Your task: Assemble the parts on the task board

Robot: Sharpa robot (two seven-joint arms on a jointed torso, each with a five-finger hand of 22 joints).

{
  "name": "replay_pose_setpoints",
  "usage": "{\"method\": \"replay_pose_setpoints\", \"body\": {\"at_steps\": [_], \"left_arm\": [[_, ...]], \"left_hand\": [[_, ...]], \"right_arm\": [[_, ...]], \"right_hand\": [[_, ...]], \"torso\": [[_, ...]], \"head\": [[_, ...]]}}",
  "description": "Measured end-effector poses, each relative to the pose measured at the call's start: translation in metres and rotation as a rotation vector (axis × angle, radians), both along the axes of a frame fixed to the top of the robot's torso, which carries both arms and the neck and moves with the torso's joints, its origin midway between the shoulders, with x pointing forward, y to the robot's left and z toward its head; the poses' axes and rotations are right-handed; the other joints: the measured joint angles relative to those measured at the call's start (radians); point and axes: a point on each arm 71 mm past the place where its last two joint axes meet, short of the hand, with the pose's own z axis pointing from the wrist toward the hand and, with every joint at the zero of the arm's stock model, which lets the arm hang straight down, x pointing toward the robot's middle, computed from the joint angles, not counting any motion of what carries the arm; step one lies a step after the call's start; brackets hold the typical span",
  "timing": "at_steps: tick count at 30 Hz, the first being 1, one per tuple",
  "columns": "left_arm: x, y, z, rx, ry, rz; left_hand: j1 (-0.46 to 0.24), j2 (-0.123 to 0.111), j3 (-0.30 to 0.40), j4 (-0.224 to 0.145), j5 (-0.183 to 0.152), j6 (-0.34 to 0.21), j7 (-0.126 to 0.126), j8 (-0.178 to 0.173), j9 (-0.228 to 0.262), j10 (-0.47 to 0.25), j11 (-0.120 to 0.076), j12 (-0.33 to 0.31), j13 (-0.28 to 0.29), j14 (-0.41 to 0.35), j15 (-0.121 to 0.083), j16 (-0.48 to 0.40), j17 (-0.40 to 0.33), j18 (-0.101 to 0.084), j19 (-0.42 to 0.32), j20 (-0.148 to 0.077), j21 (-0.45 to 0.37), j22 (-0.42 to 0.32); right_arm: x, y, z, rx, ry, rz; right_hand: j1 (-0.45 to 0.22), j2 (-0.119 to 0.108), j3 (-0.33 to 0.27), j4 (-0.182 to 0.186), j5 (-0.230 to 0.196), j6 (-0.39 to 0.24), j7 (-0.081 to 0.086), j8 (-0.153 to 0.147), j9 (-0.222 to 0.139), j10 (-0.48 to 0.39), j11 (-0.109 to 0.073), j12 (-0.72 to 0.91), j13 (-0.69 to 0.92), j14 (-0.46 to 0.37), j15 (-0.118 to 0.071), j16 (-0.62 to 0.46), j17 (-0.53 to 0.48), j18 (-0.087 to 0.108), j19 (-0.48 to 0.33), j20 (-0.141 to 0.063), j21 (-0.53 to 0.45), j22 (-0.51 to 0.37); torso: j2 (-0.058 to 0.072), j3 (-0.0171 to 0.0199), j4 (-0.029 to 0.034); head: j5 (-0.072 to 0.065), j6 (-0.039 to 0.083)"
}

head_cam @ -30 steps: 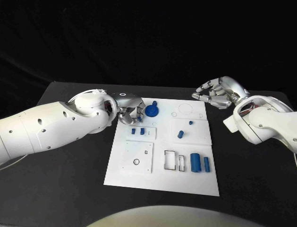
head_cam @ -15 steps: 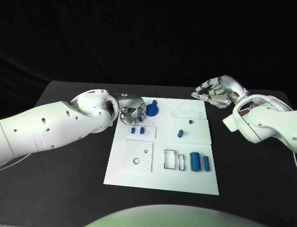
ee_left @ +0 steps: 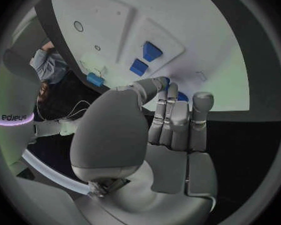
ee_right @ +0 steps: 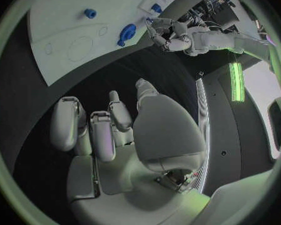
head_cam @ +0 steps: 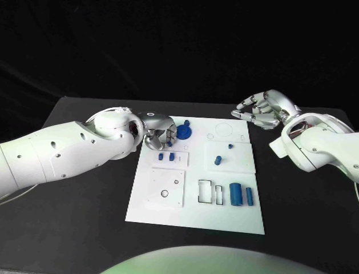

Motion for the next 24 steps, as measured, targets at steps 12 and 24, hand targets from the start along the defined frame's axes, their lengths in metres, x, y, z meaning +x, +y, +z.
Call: {"method": "replay_pose_setpoints", "body": {"at_steps": [12,24], "left_arm": [[0.0004,-0.0002,-0.001,0.003,0.004,0.0],[0.0003,0.0003,-0.0029,0.009,0.01,0.0]], "left_hand": [[-0.033,-0.016,-0.028,0.014,0.001,0.004,0.004,-0.018,0.005,0.004,-0.004,-0.027,0.003,0.0,0.0,0.0,0.0,0.0,-0.01,0.002,-0.013,-0.019],[-0.046,-0.03,-0.037,0.024,0.003,-0.011,0.004,-0.047,0.003,-0.002,0.002,-0.051,-0.001,-0.004,0.004,0.0,-0.011,0.0,-0.027,0.002,-0.028,-0.044]], "right_arm": [[0.0002,0.0001,0.0,-0.001,-0.001,0.0],[0.0002,0.0,0.0,-0.002,-0.002,0.0]], "right_hand": [[0.0,0.0,0.0,0.0,0.0,0.0,0.0,0.0,0.0,0.0,0.0,0.0,0.0,0.0,0.0,0.0,0.0,0.0,0.0,0.0,0.0,0.0],[0.0,0.0,0.0,0.0,0.0,0.0,0.0,0.0,0.0,0.0,0.0,0.0,0.0,0.0,0.0,0.0,0.0,0.0,0.0,0.0,0.0,0.001]], "torso": [[0.0,0.0005,0.0005],[0.0,-0.0001,-0.0001]], "head": [[0.001,-0.002],[0.002,-0.002]]}}
